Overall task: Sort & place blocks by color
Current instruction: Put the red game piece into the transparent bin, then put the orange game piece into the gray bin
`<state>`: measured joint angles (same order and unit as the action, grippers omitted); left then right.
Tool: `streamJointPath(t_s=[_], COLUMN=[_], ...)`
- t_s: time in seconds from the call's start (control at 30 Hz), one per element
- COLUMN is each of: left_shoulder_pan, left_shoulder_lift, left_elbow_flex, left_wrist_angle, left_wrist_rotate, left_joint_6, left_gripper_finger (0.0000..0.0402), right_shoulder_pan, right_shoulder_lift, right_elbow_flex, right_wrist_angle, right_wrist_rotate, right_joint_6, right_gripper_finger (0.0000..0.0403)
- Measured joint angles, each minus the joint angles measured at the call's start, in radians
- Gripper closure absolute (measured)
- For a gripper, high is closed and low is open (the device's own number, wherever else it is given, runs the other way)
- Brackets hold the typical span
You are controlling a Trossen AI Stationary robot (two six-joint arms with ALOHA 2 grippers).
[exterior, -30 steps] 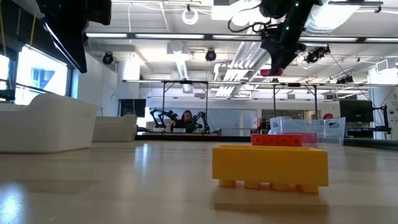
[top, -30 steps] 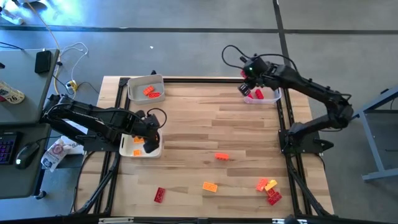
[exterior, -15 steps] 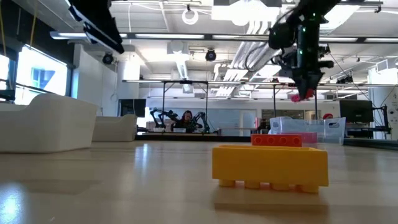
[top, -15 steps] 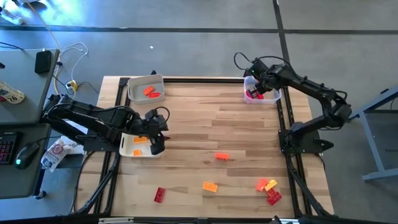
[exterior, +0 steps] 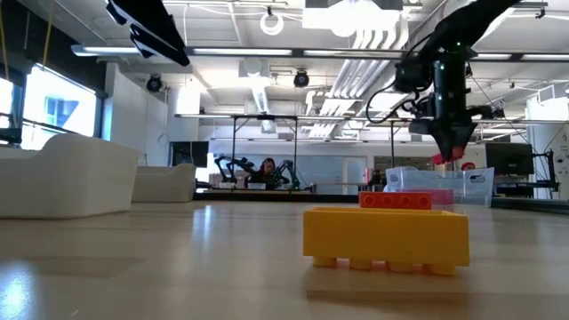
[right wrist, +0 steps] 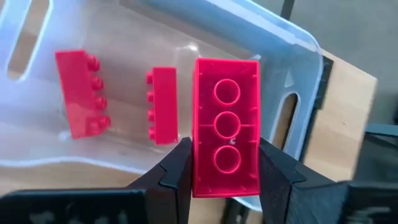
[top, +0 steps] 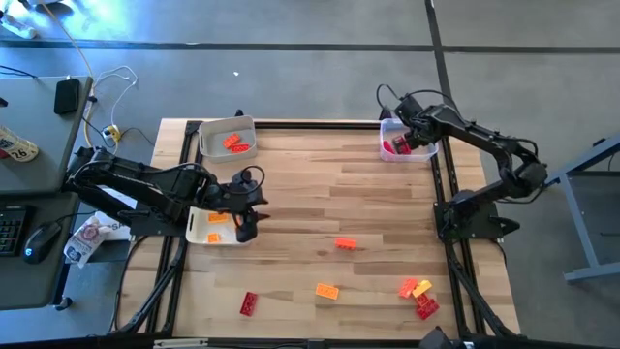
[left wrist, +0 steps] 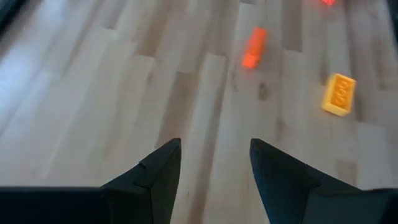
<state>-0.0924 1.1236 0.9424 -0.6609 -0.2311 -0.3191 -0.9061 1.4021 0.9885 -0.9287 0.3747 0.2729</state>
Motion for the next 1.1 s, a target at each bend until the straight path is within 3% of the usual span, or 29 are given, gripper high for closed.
streamJointPath(t_s=[0.2, 0.43, 0.57, 0.87, 1.1], left_shoulder_pan=[-0.004, -0.021, -0.021, -0.019, -0.019], left_shoulder_lift=[0.000, 0.000, 0.020, 0.120, 0.187], left_elbow_flex=[0.000, 0.000, -0.001, 0.000, 0.000], left_wrist_angle=[0.000, 0.018, 0.045, 0.126, 0.194], left_wrist_rotate=[0.118, 0.115, 0.114, 0.124, 0.124], left_joint_6=[-0.002, 0.025, 0.059, 0.178, 0.216], left_gripper_finger=[0.0224, 0.0225, 0.0224, 0.0224, 0.0224], right_shoulder_pan=[-0.026, -0.025, -0.024, -0.019, 0.052], right_shoulder_lift=[0.000, 0.000, 0.000, -0.023, -0.112], right_elbow_flex=[-0.024, -0.024, -0.024, -0.023, -0.022], right_wrist_angle=[0.068, 0.098, 0.099, 0.099, 0.099], right_wrist_rotate=[-0.027, -0.053, -0.053, -0.136, -0.147], right_joint_6=[0.018, 0.018, 0.018, 0.018, 0.054], right_gripper_finger=[0.0290, 0.0201, 0.0173, 0.0168, 0.0167])
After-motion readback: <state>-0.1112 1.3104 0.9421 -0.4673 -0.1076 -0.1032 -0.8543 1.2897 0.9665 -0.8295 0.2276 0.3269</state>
